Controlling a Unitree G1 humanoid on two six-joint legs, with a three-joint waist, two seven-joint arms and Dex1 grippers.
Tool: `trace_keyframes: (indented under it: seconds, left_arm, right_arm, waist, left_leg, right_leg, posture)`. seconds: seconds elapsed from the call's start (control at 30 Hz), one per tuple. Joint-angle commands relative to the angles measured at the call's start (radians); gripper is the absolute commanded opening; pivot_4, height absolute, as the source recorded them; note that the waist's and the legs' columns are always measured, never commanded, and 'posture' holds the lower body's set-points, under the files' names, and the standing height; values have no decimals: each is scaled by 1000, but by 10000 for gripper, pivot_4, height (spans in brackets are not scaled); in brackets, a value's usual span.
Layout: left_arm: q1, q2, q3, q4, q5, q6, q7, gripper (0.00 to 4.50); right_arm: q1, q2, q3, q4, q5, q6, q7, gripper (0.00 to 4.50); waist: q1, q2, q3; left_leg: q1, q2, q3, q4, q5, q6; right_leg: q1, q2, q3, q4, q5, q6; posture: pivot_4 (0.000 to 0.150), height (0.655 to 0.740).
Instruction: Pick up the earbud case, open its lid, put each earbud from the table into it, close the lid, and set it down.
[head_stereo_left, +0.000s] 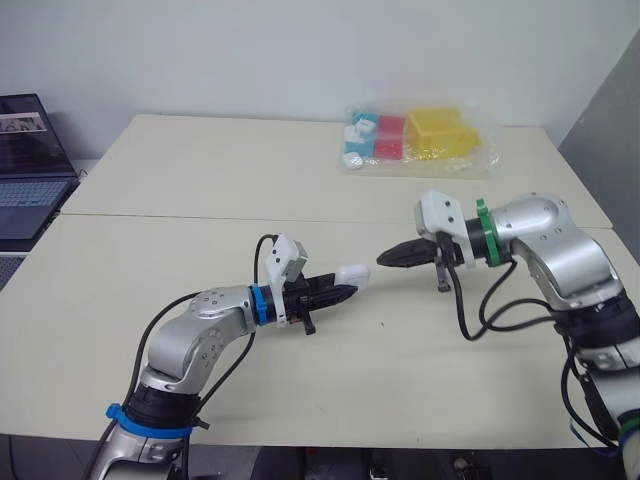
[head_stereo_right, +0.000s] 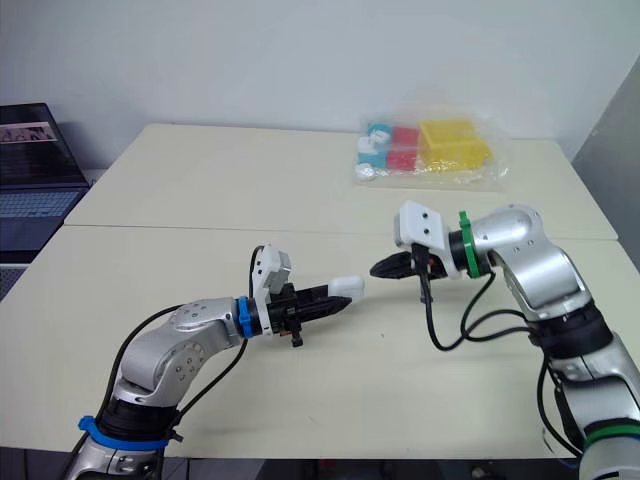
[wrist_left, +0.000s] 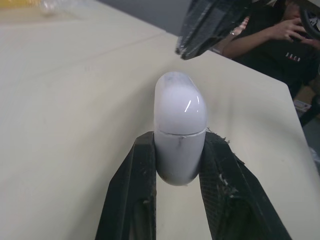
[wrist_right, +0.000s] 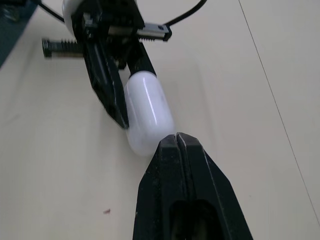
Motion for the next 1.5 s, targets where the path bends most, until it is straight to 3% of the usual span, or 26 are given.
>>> trace_keyframes:
  seconds: [0.03, 0.27, 0.5, 0.77, 0.9, 0.93, 1.07, 1.17, 1.23, 1.37, 1.4, 1.5]
  left_arm:
    - [-80, -36, 28, 41, -64, 122, 41, 7854]
    - [-178, -55, -14, 218, -9, 291, 133, 7854]
    - [-204, -61, -28, 290, 6, 348, 125, 7854]
    - [-172, 16, -42, 278, 50, 322, 87, 32326]
    - [-118, 124, -9, 220, 59, 288, 52, 43859]
    - [-96, 154, 3, 196, 54, 283, 41, 44496]
    - [0, 263, 7, 97, 73, 203, -2, 45000]
    - [95, 348, 41, 10, 113, 60, -48, 45000]
    - [158, 373, 106, -38, 136, -162, -133, 45000]
    - [238, 422, 212, -114, 77, -259, -254, 45000]
    - [259, 435, 231, -129, 87, -289, -270, 45000]
    - [289, 450, 263, -156, 86, -308, -275, 45000]
  right_arm:
    - [96, -28, -89, -186, 40, 24, -65, 0]
    - [273, -38, -110, -330, -17, 77, -234, 0]
    - [381, -45, -127, -412, -4, 153, -335, 0]
    - [395, -61, -124, -444, 17, 176, -343, 0]
    - [359, -66, -139, -448, 60, 204, -328, 0]
    - [345, -67, -137, -441, 61, 202, -328, 0]
    - [305, -81, -126, -417, 61, 185, -308, 8731]
    - [276, -102, -129, -399, 81, 176, -267, 19734]
    - [261, -123, -136, -388, 98, 166, -231, 27171]
    - [234, -163, -153, -362, 123, 145, -173, 42722]
    - [230, -176, -157, -355, 126, 137, -157, 44790]
    - [231, -209, -166, -341, 137, 111, -116, 44790]
  waist:
    - [0, 0, 0]
    - [-6, 0, 0]
    - [-6, 0, 0]
    - [-11, 0, 0]
    - [-32, 0, 0]
    - [-34, 0, 0]
    - [-42, 0, 0]
    - [-39, 0, 0]
    - [-37, 0, 0]
    - [-24, 0, 0]
    - [-21, 0, 0]
    - [-19, 0, 0]
  left_leg:
    - [0, 0, 0, 0, 0, 0]
    - [3, 0, -1, 0, 0, 0]
    - [4, 0, -1, 0, 0, 0]
    - [6, 0, 0, 0, 0, 0]
    - [8, 1, 0, -1, 0, 0]
    - [10, 1, 0, -1, 0, 0]
    - [13, 2, -1, -4, 0, 0]
    - [13, 2, -1, -5, 0, 0]
    - [13, 2, 1, -7, 0, 0]
    - [9, 1, 3, -8, 0, 0]
    - [9, 1, 3, -8, 0, 0]
    - [8, 0, 3, -8, 0, 0]
  right_leg:
    - [0, 0, 0, 0, 0, 0]
    - [2, 1, 0, 2, 0, 0]
    - [3, 0, 0, 2, 0, 0]
    - [4, 1, 0, 2, 0, 0]
    - [5, 1, 1, 3, 0, 0]
    - [5, 1, 2, 3, 0, 0]
    - [5, 0, 3, 3, 0, -1]
    - [5, 0, 3, 3, -1, -2]
    - [5, 0, 4, 2, -1, -3]
    - [2, -4, 2, 1, -2, -5]
    - [2, -4, 1, 1, -2, -4]
    - [2, -5, 1, -1, -3, -4]
  posture:
    - [1500, 7400]
    - [1500, 7400]
    - [1500, 7400]
    - [1500, 7400]
    - [1500, 7400]
    - [1500, 7400]
    - [1500, 7400]
    - [1500, 7400]
    - [1500, 7400]
    - [1500, 7400]
    - [1500, 7400]
    - [1500, 7400]
